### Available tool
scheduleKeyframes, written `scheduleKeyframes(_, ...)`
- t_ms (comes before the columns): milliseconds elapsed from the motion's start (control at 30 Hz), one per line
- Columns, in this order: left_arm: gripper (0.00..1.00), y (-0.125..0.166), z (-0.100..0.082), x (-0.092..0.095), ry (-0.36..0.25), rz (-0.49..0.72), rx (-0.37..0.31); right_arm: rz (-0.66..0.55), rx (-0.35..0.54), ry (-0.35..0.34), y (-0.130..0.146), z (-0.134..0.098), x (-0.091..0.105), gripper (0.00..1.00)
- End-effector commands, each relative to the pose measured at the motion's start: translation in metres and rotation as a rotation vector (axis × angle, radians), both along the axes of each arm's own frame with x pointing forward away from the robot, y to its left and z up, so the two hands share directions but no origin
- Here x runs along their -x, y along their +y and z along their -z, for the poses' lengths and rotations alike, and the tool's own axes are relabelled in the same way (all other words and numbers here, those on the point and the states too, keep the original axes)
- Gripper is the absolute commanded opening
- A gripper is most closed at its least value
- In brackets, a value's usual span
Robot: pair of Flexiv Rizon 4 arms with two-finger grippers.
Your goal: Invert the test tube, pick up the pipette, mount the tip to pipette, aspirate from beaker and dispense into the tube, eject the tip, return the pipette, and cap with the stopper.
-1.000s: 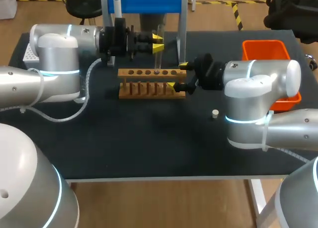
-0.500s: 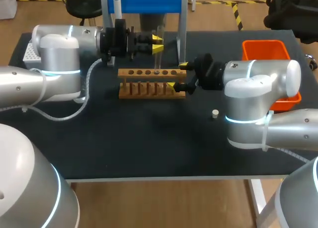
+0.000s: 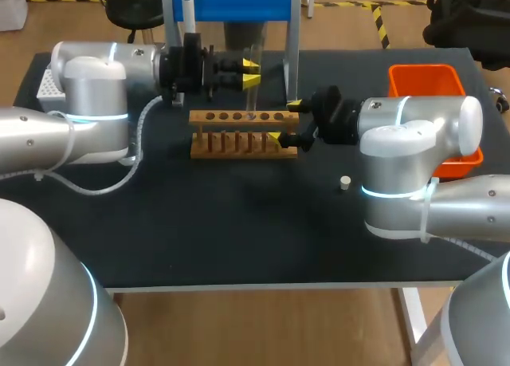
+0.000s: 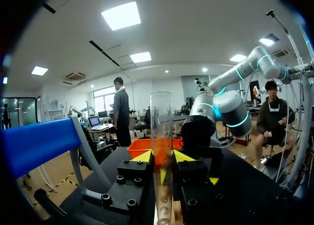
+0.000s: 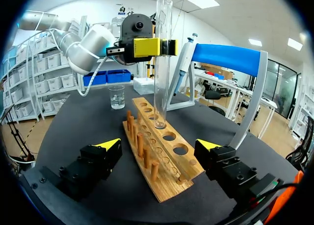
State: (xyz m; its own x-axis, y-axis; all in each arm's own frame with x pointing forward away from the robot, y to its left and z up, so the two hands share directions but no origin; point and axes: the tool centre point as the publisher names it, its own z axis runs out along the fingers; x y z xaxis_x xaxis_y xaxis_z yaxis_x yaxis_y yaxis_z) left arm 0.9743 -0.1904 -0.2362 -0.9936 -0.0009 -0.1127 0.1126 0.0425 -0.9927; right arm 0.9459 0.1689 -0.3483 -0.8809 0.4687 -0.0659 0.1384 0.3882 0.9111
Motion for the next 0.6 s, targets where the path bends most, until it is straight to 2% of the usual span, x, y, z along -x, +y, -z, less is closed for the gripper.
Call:
scheduleKeyframes(33,0.00,0.001,0.002,0.000,0.001,0.002,0.002,0.002,-0.002,-0.002,0.000,0.001,0.000,1.00)
scheduleKeyframes(600,0.00,-0.001,0.012,-0.002,0.011,-0.001,0.021,0.002,-0.002,-0.002,0.000,0.001,0.000,1.00)
